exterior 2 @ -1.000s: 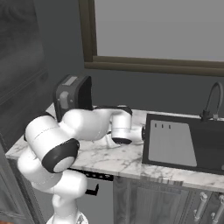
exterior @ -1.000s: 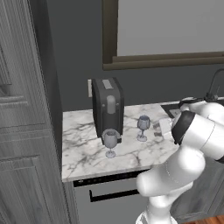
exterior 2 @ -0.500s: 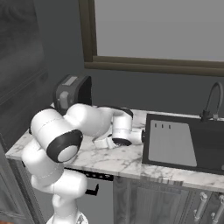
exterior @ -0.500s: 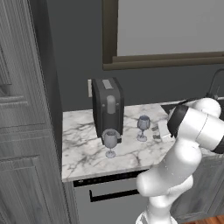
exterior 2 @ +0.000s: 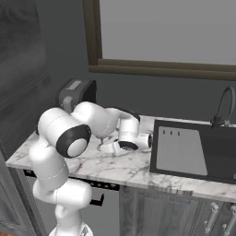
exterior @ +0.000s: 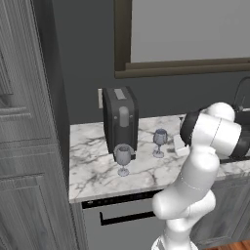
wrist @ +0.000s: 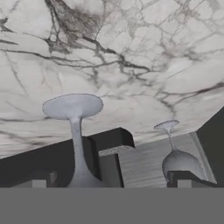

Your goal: Retrieve the wine glasses from the counter and place one next to each plate.

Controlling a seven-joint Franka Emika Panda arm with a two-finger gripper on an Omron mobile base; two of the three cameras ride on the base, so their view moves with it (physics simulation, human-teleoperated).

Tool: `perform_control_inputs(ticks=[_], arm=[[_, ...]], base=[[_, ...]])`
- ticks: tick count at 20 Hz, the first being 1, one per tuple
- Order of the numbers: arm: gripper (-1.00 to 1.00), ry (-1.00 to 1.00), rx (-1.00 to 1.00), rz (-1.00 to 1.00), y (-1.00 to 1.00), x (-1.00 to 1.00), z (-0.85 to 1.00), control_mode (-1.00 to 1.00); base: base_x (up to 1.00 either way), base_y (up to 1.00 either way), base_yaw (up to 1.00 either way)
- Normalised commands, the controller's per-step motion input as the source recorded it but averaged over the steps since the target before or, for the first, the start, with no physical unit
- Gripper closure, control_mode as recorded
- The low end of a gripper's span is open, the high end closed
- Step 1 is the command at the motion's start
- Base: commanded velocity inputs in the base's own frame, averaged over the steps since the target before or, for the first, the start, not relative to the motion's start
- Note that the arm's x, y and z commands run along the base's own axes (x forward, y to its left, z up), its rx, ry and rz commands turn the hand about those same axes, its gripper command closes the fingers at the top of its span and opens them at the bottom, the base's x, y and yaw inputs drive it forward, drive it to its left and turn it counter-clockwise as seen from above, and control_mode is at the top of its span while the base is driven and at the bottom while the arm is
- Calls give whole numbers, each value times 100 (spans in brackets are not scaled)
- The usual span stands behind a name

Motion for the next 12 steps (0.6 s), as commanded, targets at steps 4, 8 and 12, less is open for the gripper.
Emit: perform_control_inputs(ticks=[4,8,12], arm=[[-100,8,0,0,4,27,-17,-100],[-100,6,0,0,13,2,-19,-100],[-100,3,0,0,10,7,-19,-100]], base=[[0,0,0],[0,0,0],[0,0,0]])
